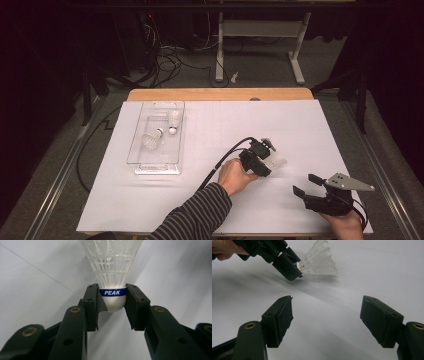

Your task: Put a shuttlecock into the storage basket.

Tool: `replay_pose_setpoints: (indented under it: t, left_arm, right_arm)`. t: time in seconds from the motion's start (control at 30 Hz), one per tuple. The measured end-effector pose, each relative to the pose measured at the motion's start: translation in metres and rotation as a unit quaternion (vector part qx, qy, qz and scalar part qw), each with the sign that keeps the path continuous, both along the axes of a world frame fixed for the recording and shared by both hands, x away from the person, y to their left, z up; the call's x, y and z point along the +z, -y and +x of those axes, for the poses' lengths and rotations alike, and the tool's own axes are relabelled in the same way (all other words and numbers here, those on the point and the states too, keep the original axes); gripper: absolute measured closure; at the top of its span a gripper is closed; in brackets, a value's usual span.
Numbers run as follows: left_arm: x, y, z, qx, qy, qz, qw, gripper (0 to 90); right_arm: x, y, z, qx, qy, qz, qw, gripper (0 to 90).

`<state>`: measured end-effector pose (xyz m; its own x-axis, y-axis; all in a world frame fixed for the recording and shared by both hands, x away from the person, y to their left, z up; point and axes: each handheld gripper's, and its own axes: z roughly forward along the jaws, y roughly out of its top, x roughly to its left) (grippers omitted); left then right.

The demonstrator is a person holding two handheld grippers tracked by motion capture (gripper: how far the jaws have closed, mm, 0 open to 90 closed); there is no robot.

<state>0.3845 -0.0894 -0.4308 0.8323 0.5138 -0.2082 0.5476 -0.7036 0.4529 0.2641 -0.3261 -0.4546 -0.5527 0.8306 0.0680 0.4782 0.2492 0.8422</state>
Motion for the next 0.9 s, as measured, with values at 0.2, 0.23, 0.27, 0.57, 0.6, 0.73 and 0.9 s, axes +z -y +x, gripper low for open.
replay_pose_setpoints:
  t: [0.2,0.23,0.27,0.57,0.6,0.73,0.9]
  left_arm:
    - [0.002,-0.005,-0.001,0.001,0.001,-0.003,1.0000,65.1]
    - [0.002,-0.005,-0.001,0.003,0.002,-0.005,1.0000,65.1]
    - [0.003,-0.006,-0.001,0.003,0.003,-0.005,1.0000,65.1]
    - [0.008,-0.015,-0.005,0.003,0.008,-0.010,0.9999,65.1]
    - [0.009,-0.017,-0.005,0.004,0.009,-0.011,0.9999,65.1]
    - [0.011,-0.023,-0.007,0.006,0.012,-0.015,0.9998,65.1]
    - [0.011,-0.027,-0.008,0.007,0.014,-0.014,0.9998,65.1]
  right_arm:
    - [0.000,0.000,0.000,0.000,0.001,0.000,1.0000,26.6]
    - [0.000,0.000,0.000,0.000,0.001,0.000,1.0000,26.6]
    - [0.000,0.000,0.000,0.000,0.000,0.000,1.0000,26.6]
    - [0.000,0.000,0.000,-0.001,0.001,0.001,1.0000,26.6]
    - [0.000,0.000,0.000,-0.001,0.000,0.001,1.0000,26.7]
    - [0.000,0.000,0.000,-0.001,0.001,0.000,1.0000,26.6]
    - [0.000,0.000,-0.001,-0.002,0.001,0.000,1.0000,26.6]
